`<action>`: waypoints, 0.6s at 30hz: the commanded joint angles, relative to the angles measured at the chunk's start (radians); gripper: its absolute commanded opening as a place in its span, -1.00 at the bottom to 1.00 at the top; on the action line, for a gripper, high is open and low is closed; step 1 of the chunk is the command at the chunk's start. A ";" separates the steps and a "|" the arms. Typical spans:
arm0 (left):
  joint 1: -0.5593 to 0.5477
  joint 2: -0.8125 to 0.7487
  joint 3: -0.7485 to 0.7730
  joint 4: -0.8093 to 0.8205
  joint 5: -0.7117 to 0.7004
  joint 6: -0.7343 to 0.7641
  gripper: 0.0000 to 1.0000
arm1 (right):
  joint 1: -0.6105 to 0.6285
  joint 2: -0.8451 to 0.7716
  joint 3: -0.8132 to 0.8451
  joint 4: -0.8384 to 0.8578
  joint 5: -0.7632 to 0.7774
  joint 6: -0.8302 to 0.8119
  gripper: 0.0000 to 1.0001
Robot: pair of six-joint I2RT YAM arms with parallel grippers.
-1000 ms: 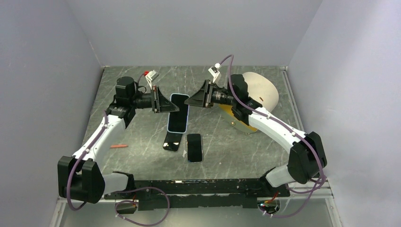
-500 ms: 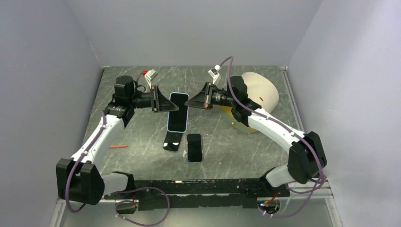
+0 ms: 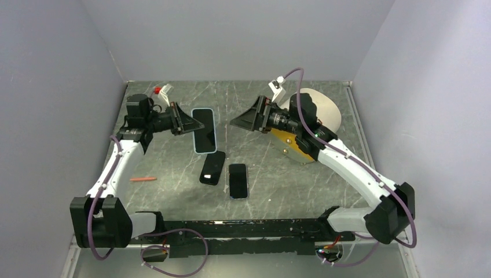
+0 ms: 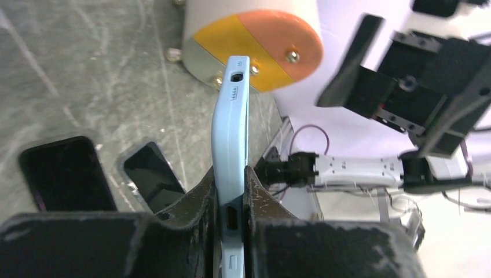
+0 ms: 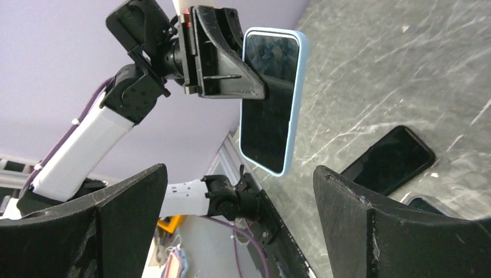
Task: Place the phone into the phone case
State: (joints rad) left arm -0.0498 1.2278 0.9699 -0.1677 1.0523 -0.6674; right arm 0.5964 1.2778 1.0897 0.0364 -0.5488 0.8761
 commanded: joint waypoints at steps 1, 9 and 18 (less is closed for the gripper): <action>0.092 -0.001 -0.009 -0.011 -0.013 0.030 -0.85 | 0.000 -0.052 0.048 -0.085 0.076 -0.071 0.98; 0.150 0.114 0.050 -0.394 -0.230 0.293 -0.85 | -0.004 -0.097 0.042 -0.121 0.094 -0.100 0.98; 0.186 0.332 0.027 -0.452 -0.250 0.411 -0.83 | -0.020 -0.148 0.027 -0.142 0.084 -0.127 0.98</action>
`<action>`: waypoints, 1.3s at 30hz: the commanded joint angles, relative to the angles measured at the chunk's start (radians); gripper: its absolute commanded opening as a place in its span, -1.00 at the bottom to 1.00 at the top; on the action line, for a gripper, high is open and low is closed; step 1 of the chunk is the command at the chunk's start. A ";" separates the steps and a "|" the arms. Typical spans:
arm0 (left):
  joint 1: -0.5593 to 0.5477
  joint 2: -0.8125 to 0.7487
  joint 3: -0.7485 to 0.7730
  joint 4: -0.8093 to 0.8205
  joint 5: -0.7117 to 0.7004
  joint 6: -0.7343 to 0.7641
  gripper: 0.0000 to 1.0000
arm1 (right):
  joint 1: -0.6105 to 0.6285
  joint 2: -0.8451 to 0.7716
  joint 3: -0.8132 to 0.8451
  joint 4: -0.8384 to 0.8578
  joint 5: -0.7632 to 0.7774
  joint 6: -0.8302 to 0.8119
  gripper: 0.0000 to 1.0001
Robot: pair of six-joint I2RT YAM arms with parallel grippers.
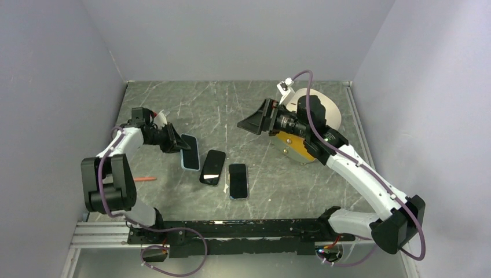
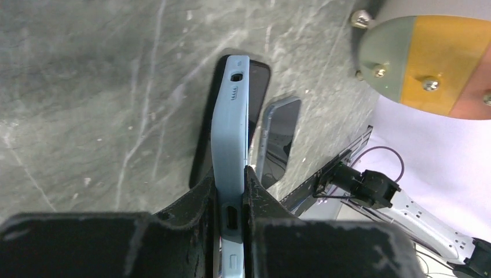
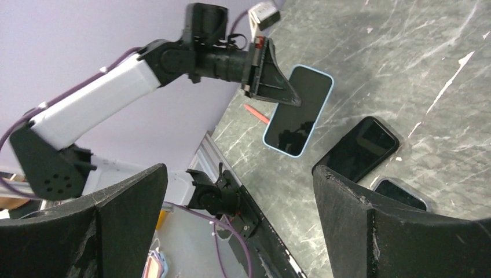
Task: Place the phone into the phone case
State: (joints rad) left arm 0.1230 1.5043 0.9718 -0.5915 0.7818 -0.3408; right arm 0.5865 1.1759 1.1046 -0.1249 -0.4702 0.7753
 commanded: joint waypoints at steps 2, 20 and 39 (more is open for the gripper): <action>0.015 0.108 0.037 -0.034 0.014 0.093 -0.83 | -0.016 -0.056 0.008 0.013 0.000 -0.031 0.98; 0.011 0.330 0.152 -0.198 -0.283 0.207 -0.34 | -0.051 -0.105 0.010 -0.038 0.006 -0.075 0.98; 0.002 0.141 0.199 -0.167 -0.410 0.146 0.17 | -0.057 -0.139 -0.042 -0.123 0.116 -0.158 0.98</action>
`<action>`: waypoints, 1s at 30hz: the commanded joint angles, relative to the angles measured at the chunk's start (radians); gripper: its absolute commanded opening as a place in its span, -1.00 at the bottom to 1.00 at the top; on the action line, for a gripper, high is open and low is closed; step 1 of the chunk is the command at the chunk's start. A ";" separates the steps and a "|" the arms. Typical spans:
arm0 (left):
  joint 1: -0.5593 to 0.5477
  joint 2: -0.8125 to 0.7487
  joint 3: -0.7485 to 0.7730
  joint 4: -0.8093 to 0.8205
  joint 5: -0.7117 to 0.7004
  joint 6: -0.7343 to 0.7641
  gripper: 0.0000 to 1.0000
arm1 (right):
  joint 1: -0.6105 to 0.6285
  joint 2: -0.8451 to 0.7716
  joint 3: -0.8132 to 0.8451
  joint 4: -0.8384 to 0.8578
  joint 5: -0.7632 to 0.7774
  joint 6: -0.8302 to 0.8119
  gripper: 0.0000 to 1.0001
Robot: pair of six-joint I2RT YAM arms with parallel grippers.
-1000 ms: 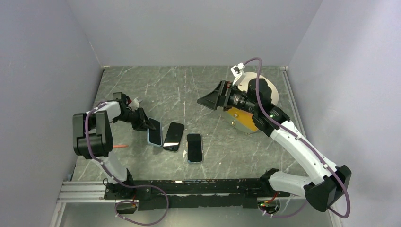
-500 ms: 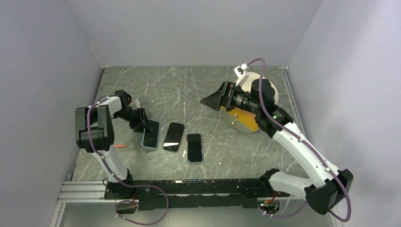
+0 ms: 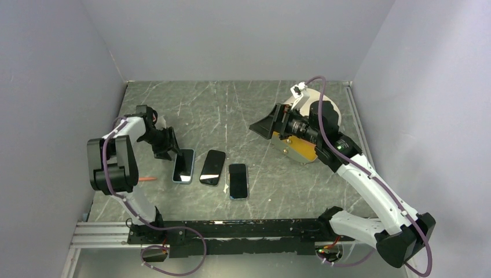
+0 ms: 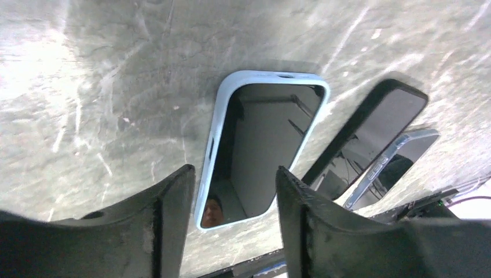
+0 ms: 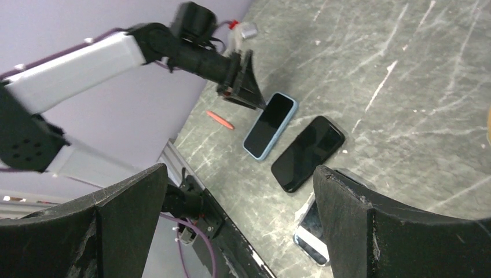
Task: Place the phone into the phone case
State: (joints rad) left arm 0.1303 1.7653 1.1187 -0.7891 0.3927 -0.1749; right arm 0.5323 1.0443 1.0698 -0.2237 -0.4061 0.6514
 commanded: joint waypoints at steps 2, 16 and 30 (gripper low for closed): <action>-0.011 -0.177 0.054 0.061 0.001 -0.026 0.48 | -0.003 -0.002 0.003 -0.044 0.067 -0.068 0.98; -0.031 -0.640 0.013 0.329 0.286 -0.230 0.89 | -0.003 0.053 0.206 -0.273 0.287 -0.201 0.98; -0.042 -0.788 -0.037 0.433 0.466 -0.407 0.89 | -0.003 -0.048 0.126 -0.212 0.342 -0.149 0.98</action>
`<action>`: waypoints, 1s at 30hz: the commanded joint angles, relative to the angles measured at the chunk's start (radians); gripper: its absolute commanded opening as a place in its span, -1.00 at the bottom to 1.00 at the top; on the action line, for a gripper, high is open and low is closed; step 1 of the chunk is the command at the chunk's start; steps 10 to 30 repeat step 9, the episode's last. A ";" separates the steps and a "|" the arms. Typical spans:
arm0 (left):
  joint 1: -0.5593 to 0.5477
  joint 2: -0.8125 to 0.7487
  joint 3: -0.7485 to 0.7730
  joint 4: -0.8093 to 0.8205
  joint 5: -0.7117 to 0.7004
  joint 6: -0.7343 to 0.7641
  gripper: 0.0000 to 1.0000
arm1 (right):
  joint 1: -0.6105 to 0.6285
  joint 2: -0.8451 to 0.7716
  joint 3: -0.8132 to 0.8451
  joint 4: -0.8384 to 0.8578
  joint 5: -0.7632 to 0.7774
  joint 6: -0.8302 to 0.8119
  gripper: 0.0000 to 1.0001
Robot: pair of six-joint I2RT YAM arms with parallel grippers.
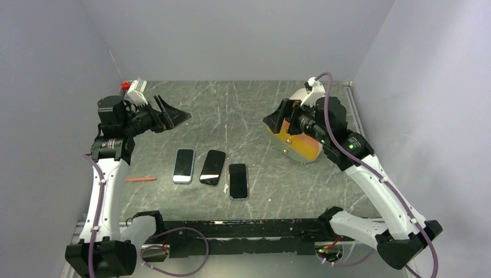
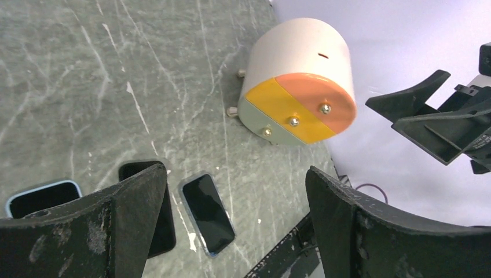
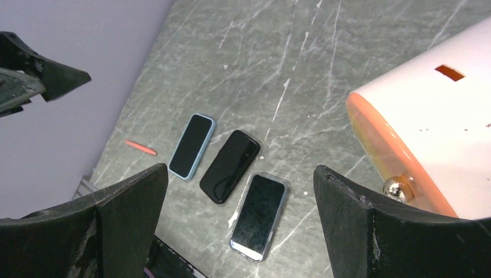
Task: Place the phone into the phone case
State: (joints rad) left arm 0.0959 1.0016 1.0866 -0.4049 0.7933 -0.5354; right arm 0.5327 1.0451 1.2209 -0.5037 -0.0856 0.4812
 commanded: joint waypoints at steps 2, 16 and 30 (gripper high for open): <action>-0.011 -0.026 -0.005 0.051 0.065 -0.049 0.89 | -0.003 -0.058 -0.038 0.079 0.025 0.028 0.98; -0.013 -0.024 0.023 0.007 0.048 -0.022 0.89 | -0.003 -0.057 -0.054 0.084 0.026 0.044 0.98; -0.013 -0.024 0.023 0.007 0.048 -0.022 0.89 | -0.003 -0.057 -0.054 0.084 0.026 0.044 0.98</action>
